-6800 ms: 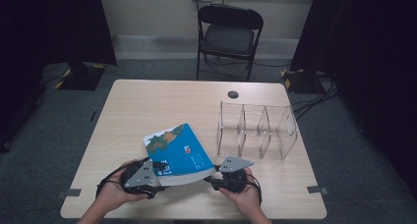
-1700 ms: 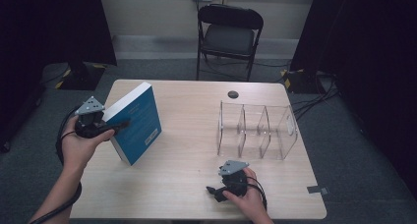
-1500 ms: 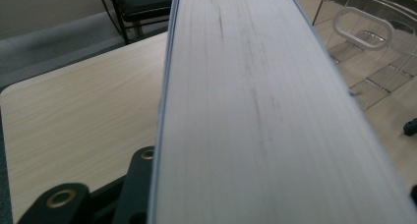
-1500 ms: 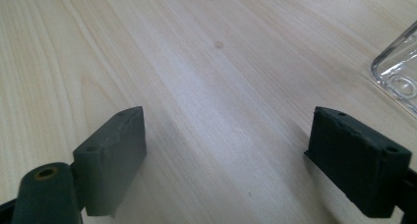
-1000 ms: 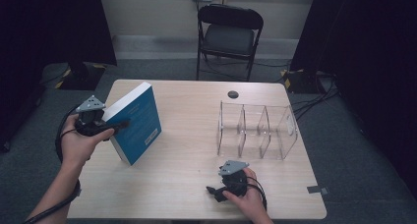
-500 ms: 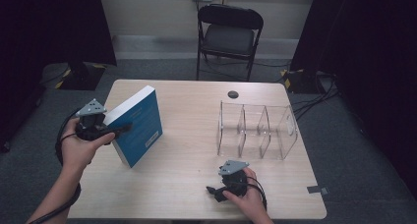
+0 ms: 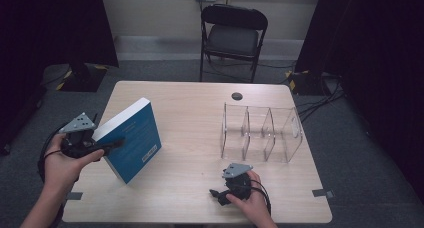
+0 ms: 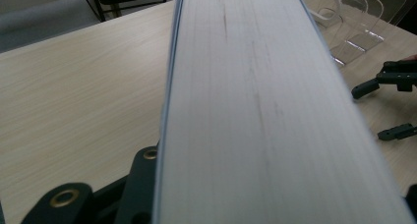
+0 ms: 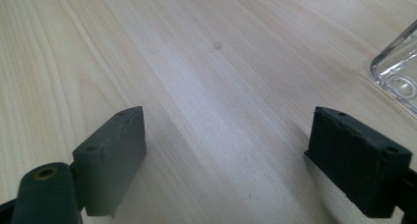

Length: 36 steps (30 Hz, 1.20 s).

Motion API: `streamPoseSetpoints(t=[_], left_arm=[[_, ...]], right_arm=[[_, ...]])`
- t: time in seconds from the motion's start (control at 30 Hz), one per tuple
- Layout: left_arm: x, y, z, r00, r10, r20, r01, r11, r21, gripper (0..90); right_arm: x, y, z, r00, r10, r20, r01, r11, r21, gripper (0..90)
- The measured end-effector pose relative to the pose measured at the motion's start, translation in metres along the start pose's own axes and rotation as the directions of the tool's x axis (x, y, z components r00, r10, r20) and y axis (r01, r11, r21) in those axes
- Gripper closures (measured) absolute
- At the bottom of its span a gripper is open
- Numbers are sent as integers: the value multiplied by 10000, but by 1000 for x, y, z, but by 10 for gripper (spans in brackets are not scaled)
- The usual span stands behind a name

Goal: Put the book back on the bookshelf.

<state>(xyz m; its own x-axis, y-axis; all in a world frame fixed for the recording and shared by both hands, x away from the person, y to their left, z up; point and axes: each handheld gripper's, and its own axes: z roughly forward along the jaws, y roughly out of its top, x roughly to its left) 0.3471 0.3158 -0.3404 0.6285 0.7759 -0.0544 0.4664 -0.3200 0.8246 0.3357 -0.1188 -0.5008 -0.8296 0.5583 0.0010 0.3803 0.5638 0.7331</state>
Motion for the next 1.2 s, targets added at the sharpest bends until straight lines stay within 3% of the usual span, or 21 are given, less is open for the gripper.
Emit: streamPoseSetpoints(t=[0.13, 0.23, 0.33, 0.47, 0.67, 0.93, 1.03, 1.1, 1.2], left_arm=[[4, 3, -1, 10000, -20, 84, 19, 9999, 139, 574], [2, 13, -8, 9999, 136, -13, -137, 9999, -39, 562], [0, 25, -9, 9987, 495, -108, -488, 9968, 626, 551], [-3, 33, -2, 9978, 652, -139, -625, 9874, 1451, 543], [-1, 38, 3, 9988, 474, -130, -441, 9807, 1902, 546], [0, 38, 7, 9987, 427, -271, -362, 9777, 2069, 508], [1, 37, 7, 9983, 534, -254, -472, 9783, 2016, 518], [0, 38, 7, 9993, 385, 3, -377, 9768, 2107, 557], [-1, 38, 7, 9994, 336, 39, -337, 9796, 1980, 584]], right_arm=[[0, 0, 0, 10000, 1, 24, -1, 10000, -4, 135], [0, 0, 0, 10000, -2, 27, 2, 10000, -4, 134], [0, 1, 1, 10000, -7, 10, 7, 10000, -12, 134], [0, 1, 1, 10000, -11, 7, 11, 10000, -12, 134], [0, 1, 1, 10000, -4, 3, 4, 10000, -13, 134], [0, 1, 1, 10000, -3, 3, 3, 10000, -14, 134], [0, 1, 1, 10000, -5, 6, 5, 10000, -11, 134], [0, 1, 1, 10000, -7, 2, 7, 10000, -13, 134], [0, 1, 1, 10000, -3, 6, 3, 10000, -11, 134]])
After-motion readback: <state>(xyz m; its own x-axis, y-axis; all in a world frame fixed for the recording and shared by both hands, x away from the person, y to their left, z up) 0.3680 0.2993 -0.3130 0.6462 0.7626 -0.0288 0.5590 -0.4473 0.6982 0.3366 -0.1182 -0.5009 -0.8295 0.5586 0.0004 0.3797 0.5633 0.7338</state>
